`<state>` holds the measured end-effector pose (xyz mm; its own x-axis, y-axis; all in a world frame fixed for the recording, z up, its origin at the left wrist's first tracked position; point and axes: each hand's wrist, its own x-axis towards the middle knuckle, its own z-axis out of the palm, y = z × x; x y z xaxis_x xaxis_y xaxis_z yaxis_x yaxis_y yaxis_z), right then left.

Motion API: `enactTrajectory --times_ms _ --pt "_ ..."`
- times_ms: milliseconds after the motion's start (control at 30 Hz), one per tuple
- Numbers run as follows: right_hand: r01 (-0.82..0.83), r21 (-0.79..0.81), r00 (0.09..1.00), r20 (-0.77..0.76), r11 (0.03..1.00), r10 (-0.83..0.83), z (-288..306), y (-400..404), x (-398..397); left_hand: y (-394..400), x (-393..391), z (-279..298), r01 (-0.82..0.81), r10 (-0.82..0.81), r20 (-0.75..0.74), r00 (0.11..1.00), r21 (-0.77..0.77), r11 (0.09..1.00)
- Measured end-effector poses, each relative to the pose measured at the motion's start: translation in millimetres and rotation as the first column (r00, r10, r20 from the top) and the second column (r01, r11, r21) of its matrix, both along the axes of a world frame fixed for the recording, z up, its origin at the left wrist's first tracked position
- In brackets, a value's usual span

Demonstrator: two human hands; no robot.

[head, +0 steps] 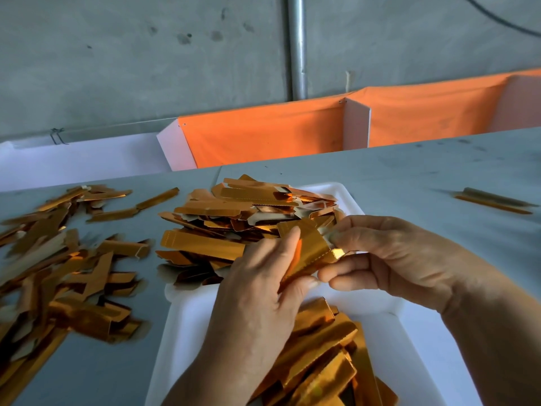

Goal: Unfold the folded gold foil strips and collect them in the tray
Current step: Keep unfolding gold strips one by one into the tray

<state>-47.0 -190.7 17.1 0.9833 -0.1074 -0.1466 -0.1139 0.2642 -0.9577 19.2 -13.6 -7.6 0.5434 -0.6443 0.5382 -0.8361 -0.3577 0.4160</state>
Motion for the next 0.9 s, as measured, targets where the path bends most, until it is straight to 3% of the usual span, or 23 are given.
enactTrajectory --times_ms 267,433,600,733,900 --pt "-0.155 0.020 0.986 -0.058 0.988 0.156 -0.7 -5.7 -2.5 -1.9 -2.8 5.0 -0.023 -0.002 0.235 0.972 0.104 0.994" --pt "-0.283 -0.121 0.957 -0.097 0.951 0.273 -4.1 -7.3 -0.4 -1.0 0.1 4.8 -0.025 -0.045 0.367 0.929 0.184 0.983" --pt "-0.176 -0.336 0.981 -0.137 0.925 0.137 -8.4 -7.6 3.8 -2.3 0.1 2.1 -0.039 -0.070 0.352 0.933 0.292 0.956" --pt "-0.143 -0.261 0.984 -0.141 0.955 0.109 -9.3 -10.6 2.6 -3.1 -2.4 -0.1 -0.023 -0.051 0.277 0.960 0.257 0.966" --pt "-0.315 -0.001 0.945 -0.095 0.949 0.313 -11.6 -8.7 4.3 0.6 -0.7 2.0 0.064 -0.104 0.238 0.966 0.172 0.983"
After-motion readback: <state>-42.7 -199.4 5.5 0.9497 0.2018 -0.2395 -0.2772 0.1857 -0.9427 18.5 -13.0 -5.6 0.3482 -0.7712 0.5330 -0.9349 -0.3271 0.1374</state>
